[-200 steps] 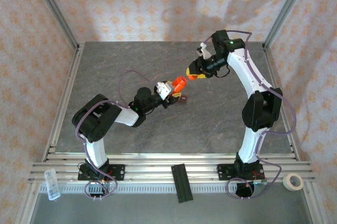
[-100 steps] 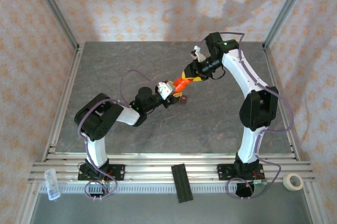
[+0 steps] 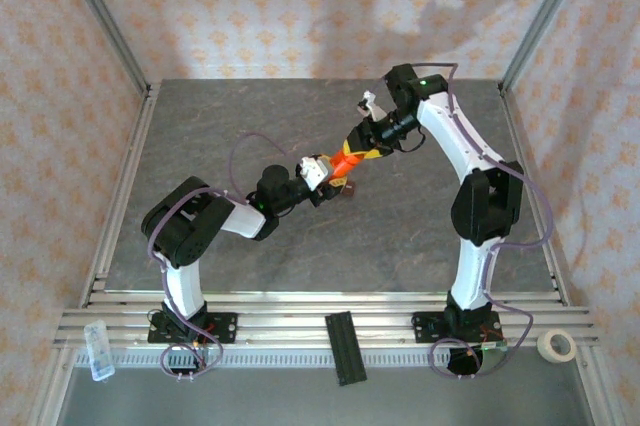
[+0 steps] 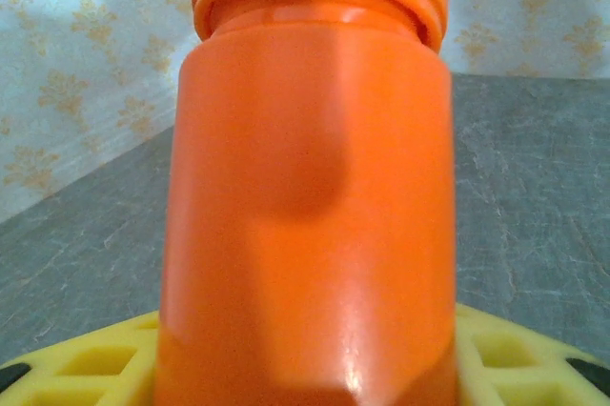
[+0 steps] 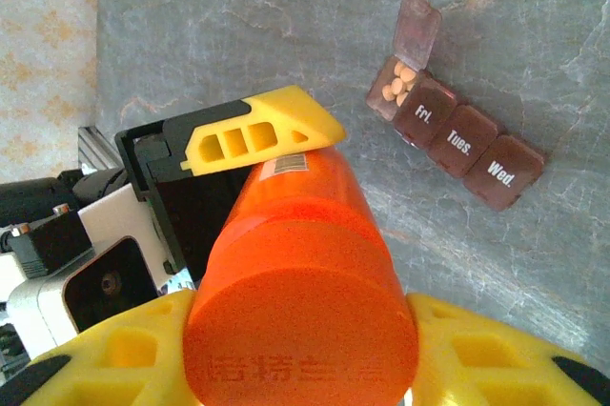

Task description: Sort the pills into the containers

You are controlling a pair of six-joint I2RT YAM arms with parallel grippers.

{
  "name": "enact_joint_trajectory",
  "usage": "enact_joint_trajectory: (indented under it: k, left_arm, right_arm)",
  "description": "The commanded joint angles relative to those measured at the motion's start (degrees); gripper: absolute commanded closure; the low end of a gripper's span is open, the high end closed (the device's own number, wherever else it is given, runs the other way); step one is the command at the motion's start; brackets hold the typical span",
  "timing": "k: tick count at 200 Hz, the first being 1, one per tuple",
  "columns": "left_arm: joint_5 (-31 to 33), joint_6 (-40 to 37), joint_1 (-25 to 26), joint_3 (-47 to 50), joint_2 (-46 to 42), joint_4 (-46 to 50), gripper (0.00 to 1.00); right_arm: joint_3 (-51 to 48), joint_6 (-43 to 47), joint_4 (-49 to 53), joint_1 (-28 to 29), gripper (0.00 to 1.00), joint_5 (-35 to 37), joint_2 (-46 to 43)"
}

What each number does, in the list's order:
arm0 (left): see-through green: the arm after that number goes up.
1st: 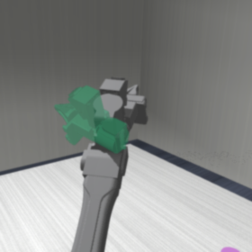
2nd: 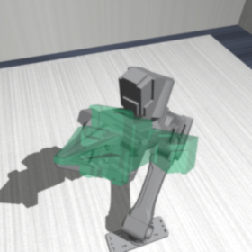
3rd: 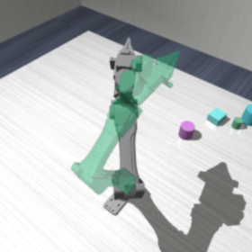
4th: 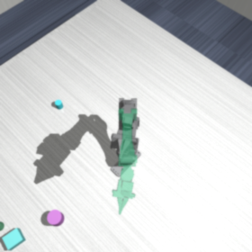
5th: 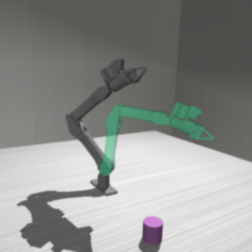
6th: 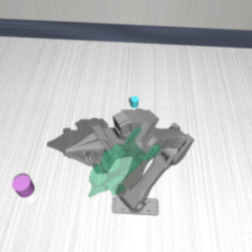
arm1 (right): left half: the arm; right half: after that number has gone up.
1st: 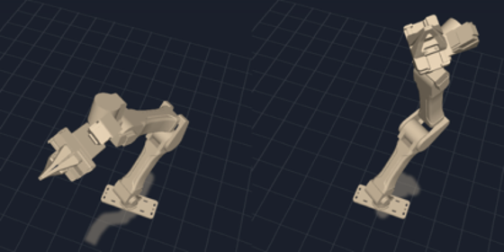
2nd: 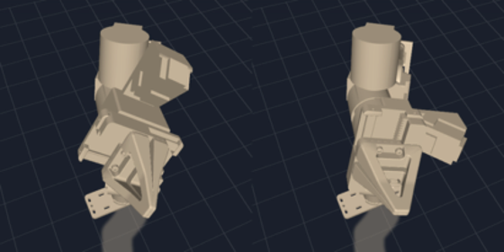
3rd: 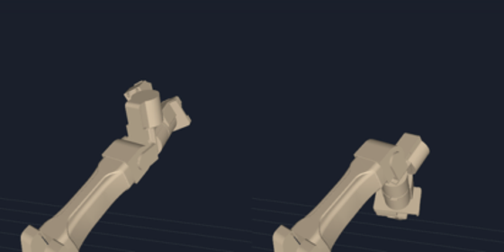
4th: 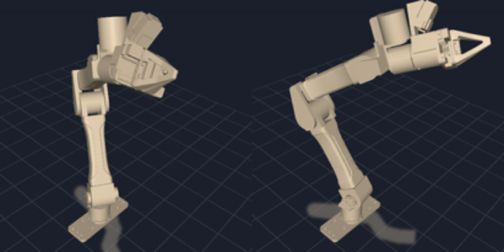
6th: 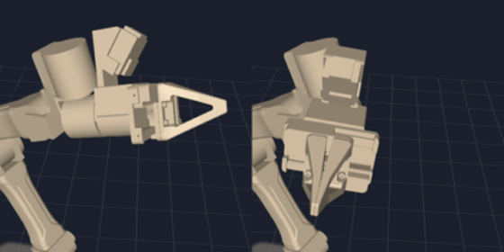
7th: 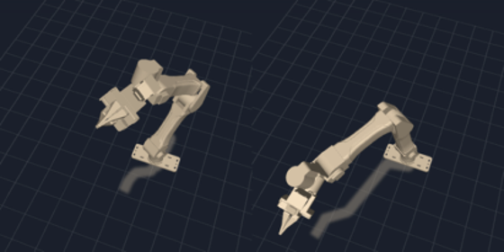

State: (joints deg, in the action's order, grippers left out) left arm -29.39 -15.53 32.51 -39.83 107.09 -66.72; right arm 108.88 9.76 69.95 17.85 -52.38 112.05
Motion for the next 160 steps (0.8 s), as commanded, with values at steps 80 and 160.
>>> enact_joint_trajectory:
  k: [80, 160]
  left_arm:
    - [-7.7, -2.8, -0.36, -3.04, -1.55, -1.27, 1.0]
    - [-5.86, -1.57, -0.32, -3.44, -1.62, -2.66, 1.0]
  right_arm:
    - [3.27, 7.56, 7.34, 1.14, 0.63, -2.76, 3.02]
    - [-3.64, -1.41, -2.55, 1.71, 0.65, -9.45, 1.42]
